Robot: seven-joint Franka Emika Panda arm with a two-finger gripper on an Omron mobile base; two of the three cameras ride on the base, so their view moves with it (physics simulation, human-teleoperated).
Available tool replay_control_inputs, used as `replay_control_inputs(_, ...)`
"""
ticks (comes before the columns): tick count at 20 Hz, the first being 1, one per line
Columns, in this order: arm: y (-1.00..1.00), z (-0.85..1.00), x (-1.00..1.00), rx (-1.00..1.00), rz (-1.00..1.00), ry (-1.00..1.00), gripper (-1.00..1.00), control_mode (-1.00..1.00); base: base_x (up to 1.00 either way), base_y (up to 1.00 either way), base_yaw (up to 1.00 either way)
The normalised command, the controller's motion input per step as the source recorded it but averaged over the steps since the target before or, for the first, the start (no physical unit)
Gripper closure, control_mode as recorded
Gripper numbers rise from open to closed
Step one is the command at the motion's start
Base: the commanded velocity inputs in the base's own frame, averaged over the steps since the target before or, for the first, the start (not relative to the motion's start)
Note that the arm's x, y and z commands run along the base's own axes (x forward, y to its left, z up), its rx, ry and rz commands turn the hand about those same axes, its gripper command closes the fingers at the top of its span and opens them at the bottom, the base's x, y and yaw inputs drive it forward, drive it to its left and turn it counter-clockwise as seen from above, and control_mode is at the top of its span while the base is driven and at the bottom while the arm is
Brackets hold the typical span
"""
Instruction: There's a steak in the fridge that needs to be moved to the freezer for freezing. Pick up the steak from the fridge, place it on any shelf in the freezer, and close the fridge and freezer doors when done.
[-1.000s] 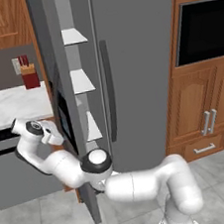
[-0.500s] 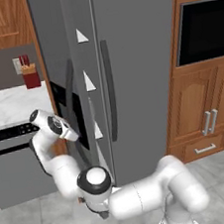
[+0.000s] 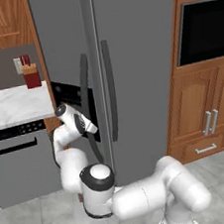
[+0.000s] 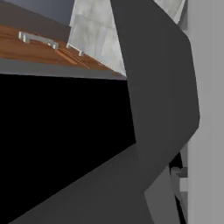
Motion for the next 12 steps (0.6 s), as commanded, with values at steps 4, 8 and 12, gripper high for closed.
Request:
replay_control_inputs(4, -1.0, 0.0, 0.44, 0.19, 0.1, -0.08, -1.0, -1.0, 0.0, 0.0, 0.0)
replay_control_inputs(8, -1.0, 0.0, 0.67, 0.23, 0.15, -0.22, -1.0, -1.0, 0.0, 0.0, 0.0)
replay_control_inputs(12, -0.99, 0.0, 0.7, 0.23, 0.19, -0.31, -1.0, -1.0, 0.0, 0.0, 0.0)
